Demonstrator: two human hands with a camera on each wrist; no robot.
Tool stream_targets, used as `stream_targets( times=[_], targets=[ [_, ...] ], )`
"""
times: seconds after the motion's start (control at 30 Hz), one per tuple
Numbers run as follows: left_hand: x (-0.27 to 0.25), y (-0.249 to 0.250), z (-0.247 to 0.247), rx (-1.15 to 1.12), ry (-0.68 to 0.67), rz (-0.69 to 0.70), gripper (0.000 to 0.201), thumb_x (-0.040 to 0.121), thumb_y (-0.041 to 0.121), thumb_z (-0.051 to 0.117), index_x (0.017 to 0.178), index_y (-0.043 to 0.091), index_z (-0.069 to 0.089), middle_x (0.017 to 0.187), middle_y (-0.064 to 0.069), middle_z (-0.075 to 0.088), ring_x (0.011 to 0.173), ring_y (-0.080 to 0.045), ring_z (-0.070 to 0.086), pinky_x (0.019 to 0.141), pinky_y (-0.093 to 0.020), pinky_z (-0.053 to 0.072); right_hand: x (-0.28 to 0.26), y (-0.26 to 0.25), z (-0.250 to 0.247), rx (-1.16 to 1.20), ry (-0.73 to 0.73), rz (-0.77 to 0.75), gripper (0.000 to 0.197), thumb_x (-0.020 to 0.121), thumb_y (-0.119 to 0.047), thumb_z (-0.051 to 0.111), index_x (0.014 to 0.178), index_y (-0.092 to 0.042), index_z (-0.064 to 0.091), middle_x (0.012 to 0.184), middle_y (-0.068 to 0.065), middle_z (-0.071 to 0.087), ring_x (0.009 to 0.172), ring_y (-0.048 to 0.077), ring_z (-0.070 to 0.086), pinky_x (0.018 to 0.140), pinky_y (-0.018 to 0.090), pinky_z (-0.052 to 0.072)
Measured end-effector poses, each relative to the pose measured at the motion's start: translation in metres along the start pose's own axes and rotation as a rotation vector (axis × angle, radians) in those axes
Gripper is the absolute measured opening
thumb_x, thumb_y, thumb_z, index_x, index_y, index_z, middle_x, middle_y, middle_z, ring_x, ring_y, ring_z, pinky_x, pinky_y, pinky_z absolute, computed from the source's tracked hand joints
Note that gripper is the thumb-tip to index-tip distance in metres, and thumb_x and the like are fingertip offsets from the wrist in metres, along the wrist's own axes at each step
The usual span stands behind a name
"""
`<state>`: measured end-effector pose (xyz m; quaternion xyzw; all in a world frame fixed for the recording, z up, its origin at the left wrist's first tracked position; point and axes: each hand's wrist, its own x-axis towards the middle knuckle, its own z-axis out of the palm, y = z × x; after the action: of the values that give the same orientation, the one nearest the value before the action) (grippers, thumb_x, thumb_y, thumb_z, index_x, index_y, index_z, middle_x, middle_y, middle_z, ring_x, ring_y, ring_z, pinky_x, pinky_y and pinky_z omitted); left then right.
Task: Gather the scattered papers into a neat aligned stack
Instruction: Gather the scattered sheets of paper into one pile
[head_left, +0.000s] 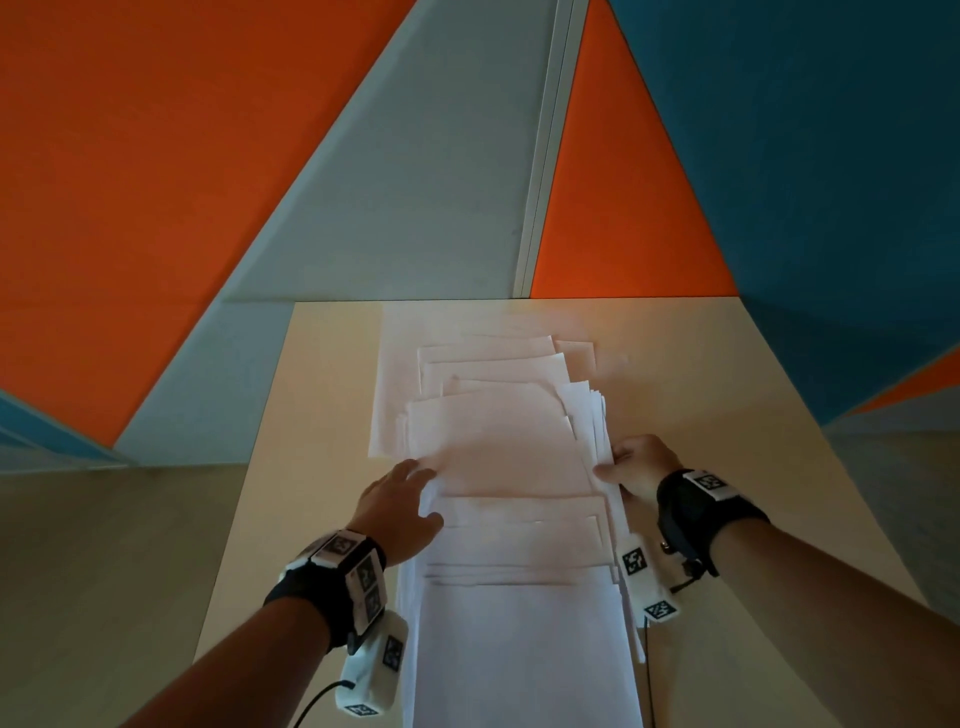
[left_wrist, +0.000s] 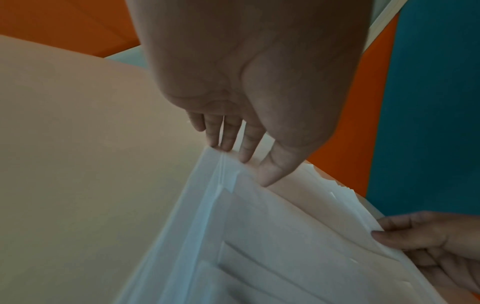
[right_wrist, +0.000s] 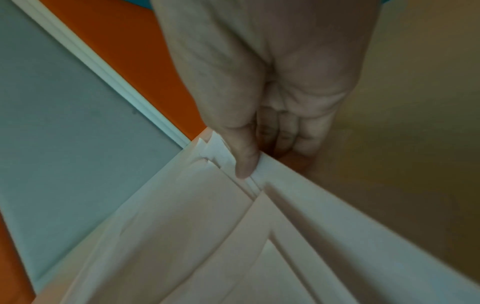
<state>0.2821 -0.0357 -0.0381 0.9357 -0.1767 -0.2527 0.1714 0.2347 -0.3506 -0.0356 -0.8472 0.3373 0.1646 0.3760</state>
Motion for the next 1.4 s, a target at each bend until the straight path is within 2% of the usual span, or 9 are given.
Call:
stream_targets(
  times=[0.13,0.37,0.53,0.7,0.83,1.0,1.13,1.27,1.4],
  targets=[
    [0.000,-0.004,-0.006,0.056,0.047,-0.032,0.064,0.089,0.037,0.053,0.148,0.026,0.030,0.156,0.001,0.026,0.140,-0.019,0.033,0.115,-0.038,0.023,-0.003,-0.005,0.002,-0.085,-0.011,-0.012,0.014,0.076,-0.016,0.077,0.086,-0.007,0.072,0.091,0.010,0.075,0.085,0.028,0.071,0.078,0.036,0.060],
    [0.020,-0.011,-0.013,0.068,-0.032,-0.121,0.081,0.092,0.040,0.050,0.154,0.028,-0.001,0.162,-0.002,-0.016,0.150,-0.020,-0.009,0.121,-0.042,-0.002,0.005,-0.029,-0.008,-0.377,0.089,-0.107,0.021,0.078,-0.031,0.057,0.091,-0.014,0.059,0.105,0.011,0.062,0.102,0.039,0.058,0.089,0.047,0.052],
    [0.028,-0.003,-0.015,0.027,-0.008,-0.098,0.077,0.091,0.039,0.051,0.154,0.022,0.010,0.163,-0.001,0.009,0.149,-0.017,0.015,0.121,-0.040,0.008,0.017,-0.027,0.004,-0.350,0.032,-0.063,0.058,0.072,-0.056,0.060,0.118,-0.021,0.055,0.130,0.001,0.050,0.123,0.031,0.046,0.099,0.046,0.044],
    [0.036,-0.005,-0.028,0.014,0.089,-0.106,0.073,0.091,0.037,0.052,0.152,0.024,0.015,0.160,-0.002,0.018,0.145,-0.022,0.027,0.117,-0.041,0.018,0.025,-0.035,-0.009,-0.225,0.063,-0.091,0.032,0.072,-0.028,0.066,0.098,-0.010,0.065,0.102,0.010,0.068,0.094,0.031,0.065,0.077,0.036,0.052],
    [0.043,-0.005,-0.028,0.025,-0.018,-0.089,0.078,0.092,0.039,0.051,0.154,0.023,0.005,0.163,0.001,0.003,0.150,-0.015,0.009,0.120,-0.039,0.007,0.030,-0.040,-0.011,-0.322,0.049,-0.050,0.053,0.068,-0.036,0.062,0.118,-0.020,0.059,0.119,0.010,0.060,0.110,0.035,0.057,0.092,0.041,0.050],
    [0.051,0.007,-0.035,-0.036,0.079,-0.092,0.069,0.092,0.036,0.052,0.152,0.023,0.020,0.157,-0.002,0.028,0.142,-0.022,0.032,0.115,-0.041,0.021,0.033,-0.046,-0.006,-0.154,0.002,-0.125,0.072,0.080,-0.027,0.067,0.146,-0.019,0.039,0.145,0.005,0.047,0.130,0.028,0.047,0.092,0.031,0.042],
    [0.056,-0.002,-0.039,-0.029,0.056,-0.119,0.075,0.092,0.037,0.052,0.154,0.022,0.011,0.162,-0.002,0.011,0.148,-0.020,0.020,0.118,-0.041,0.018,0.040,-0.051,-0.011,-0.200,0.079,-0.050,0.050,0.070,-0.027,0.067,0.115,-0.011,0.051,0.131,0.014,0.054,0.103,0.029,0.055,0.081,0.034,0.047],
    [0.054,0.007,-0.034,-0.047,0.065,-0.079,0.072,0.092,0.037,0.051,0.153,0.025,0.015,0.159,-0.002,0.025,0.144,-0.022,0.029,0.117,-0.039,0.022,0.042,-0.054,0.001,-0.152,0.054,-0.050,0.063,0.079,-0.019,0.066,0.139,-0.011,0.048,0.139,0.012,0.054,0.124,0.031,0.053,0.095,0.031,0.046],
    [0.054,0.010,-0.041,-0.113,0.126,-0.098,0.064,0.092,0.031,0.052,0.150,0.027,0.025,0.148,-0.009,0.043,0.133,-0.028,0.044,0.112,-0.041,0.031,0.036,-0.063,0.001,-0.055,0.015,-0.070,0.052,0.082,-0.019,0.063,0.133,-0.019,0.052,0.124,0.004,0.058,0.113,0.026,0.056,0.082,0.026,0.044]
  ],
)
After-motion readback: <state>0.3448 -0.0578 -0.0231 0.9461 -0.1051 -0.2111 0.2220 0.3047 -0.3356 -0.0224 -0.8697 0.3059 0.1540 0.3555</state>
